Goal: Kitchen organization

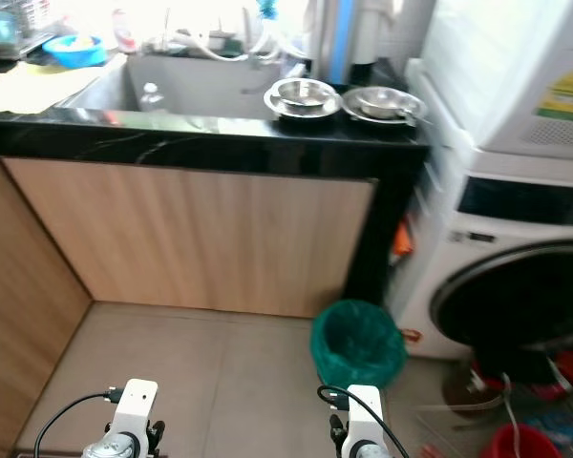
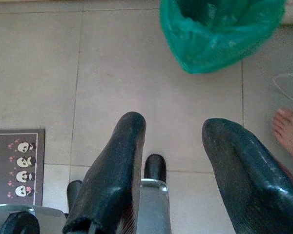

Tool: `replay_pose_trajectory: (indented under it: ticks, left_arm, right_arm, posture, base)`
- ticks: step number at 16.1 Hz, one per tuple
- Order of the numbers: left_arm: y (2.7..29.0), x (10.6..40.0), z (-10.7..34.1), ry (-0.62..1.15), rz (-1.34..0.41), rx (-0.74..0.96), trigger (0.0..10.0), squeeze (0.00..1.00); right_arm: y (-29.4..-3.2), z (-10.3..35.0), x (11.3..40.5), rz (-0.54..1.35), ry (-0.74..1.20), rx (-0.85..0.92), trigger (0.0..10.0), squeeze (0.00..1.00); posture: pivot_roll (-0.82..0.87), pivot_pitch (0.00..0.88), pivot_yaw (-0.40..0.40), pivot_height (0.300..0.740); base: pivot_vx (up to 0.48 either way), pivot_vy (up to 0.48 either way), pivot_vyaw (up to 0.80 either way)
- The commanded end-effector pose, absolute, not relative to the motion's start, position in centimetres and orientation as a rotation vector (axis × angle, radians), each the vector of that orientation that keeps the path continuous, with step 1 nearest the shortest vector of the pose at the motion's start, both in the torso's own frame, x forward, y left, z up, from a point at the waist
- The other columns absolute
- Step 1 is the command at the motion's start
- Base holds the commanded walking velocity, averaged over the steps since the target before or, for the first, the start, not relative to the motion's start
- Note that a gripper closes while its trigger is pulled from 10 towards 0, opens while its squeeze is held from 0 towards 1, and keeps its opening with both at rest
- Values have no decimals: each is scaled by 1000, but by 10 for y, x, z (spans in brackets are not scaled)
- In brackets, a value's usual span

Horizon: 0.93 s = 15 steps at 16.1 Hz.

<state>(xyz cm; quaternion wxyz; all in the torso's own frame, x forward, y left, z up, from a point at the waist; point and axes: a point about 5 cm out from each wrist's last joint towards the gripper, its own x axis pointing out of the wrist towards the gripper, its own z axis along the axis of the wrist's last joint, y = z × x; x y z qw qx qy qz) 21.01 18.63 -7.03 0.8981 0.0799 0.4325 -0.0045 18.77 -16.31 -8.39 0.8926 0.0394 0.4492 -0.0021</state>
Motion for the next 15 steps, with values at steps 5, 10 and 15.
replay_pose_trajectory:
  ticks: [5,10,15]
  left_arm:
    - [190,209,-71,910,-9,165,10000,0]
    - [190,211,-70,905,-13,162,10000,0]
    - [191,210,-70,909,-9,159,10000,0]
  right_arm:
    - [-162,-83,189,5,933,80,10000,0]
    - [-161,-83,190,4,930,86,10000,0]
    - [-160,-83,190,-2,930,94,10000,0]
  posture:
    - [-74,0,-28,740]
    - [-71,0,-27,740]
    - [-70,0,-25,740]
  base:
    - [332,0,0]
    - [335,0,0]
    - [335,0,0]
